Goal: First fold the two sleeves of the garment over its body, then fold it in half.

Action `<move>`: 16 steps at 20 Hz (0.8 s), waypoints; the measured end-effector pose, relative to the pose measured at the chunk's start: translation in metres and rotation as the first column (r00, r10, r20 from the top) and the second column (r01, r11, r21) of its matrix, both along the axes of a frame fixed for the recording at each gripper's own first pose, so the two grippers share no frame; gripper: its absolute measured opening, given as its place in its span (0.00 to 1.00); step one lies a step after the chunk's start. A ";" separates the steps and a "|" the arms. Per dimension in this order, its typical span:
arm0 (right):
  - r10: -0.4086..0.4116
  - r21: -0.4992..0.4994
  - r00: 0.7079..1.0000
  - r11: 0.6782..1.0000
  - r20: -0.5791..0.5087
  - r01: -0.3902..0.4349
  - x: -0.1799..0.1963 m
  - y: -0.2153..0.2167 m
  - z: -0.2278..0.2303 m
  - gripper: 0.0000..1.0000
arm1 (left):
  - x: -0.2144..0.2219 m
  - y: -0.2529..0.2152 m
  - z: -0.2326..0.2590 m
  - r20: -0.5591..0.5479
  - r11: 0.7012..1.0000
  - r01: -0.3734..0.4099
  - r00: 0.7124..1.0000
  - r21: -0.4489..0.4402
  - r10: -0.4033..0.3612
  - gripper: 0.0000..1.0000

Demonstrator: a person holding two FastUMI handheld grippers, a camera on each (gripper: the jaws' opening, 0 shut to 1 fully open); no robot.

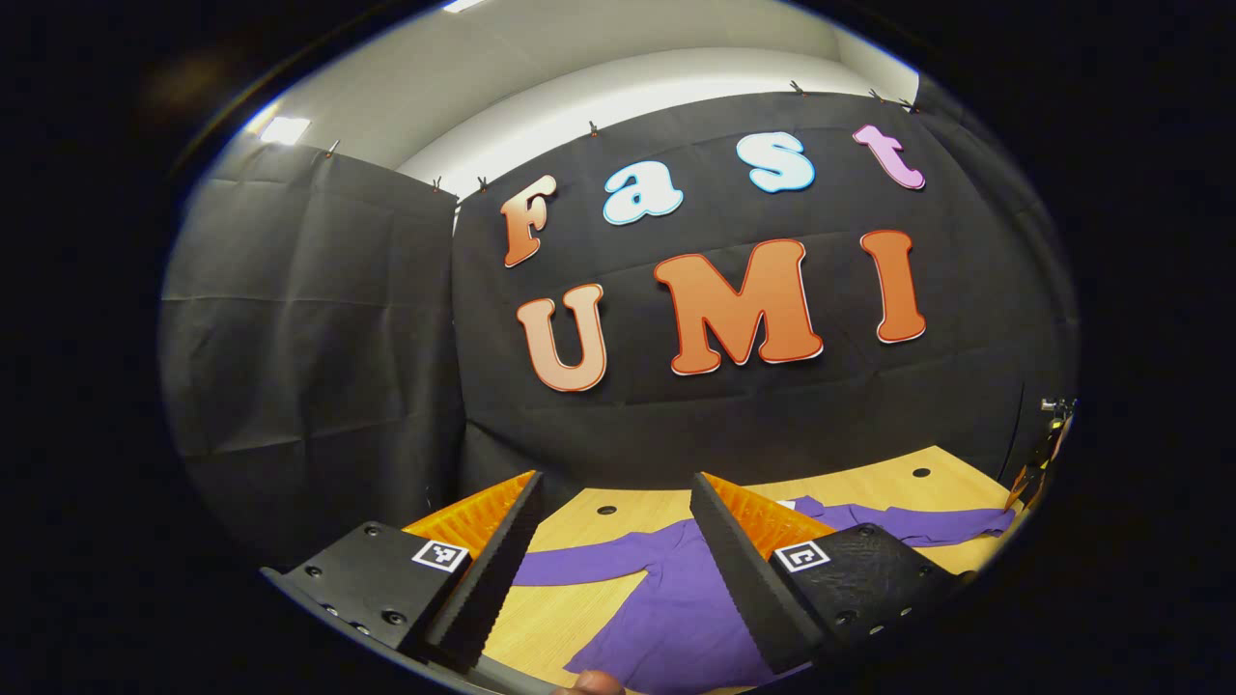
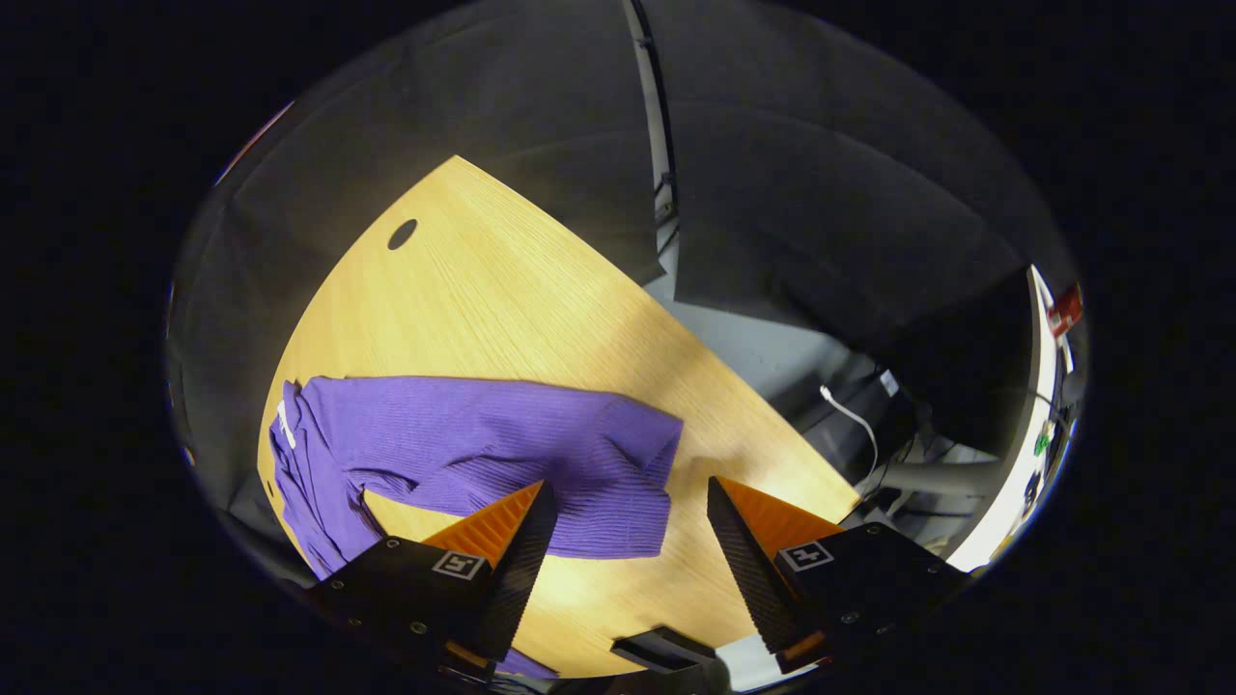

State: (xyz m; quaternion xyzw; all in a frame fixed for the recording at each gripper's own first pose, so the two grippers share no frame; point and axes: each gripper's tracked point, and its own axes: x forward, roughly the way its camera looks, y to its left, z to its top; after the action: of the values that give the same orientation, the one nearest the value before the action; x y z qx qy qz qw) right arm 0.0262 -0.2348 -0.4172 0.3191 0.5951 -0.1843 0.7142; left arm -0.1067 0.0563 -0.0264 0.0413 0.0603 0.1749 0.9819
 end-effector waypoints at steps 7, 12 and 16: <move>-0.087 0.127 0.993 0.987 -0.086 0.097 -0.004 0.025 -0.020 0.80 | 0.004 -0.005 -0.003 -0.022 1.000 0.000 1.000 0.013 0.000 0.99; -0.200 0.209 0.979 0.956 -0.041 0.205 0.010 0.029 -0.021 0.25 | 0.008 0.001 -0.006 -0.032 0.999 0.024 0.999 0.038 -0.023 1.00; -0.235 0.227 0.971 0.949 0.044 0.220 0.019 0.028 0.005 0.06 | 0.027 0.020 -0.016 -0.031 0.998 0.057 0.998 0.005 -0.057 1.00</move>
State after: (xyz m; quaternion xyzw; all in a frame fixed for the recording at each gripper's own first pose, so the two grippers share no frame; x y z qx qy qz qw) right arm 0.0456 -0.2069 -0.4120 0.4690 0.5454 -0.1870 0.6690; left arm -0.0801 0.0760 -0.0424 0.0487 0.0738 0.1464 0.9853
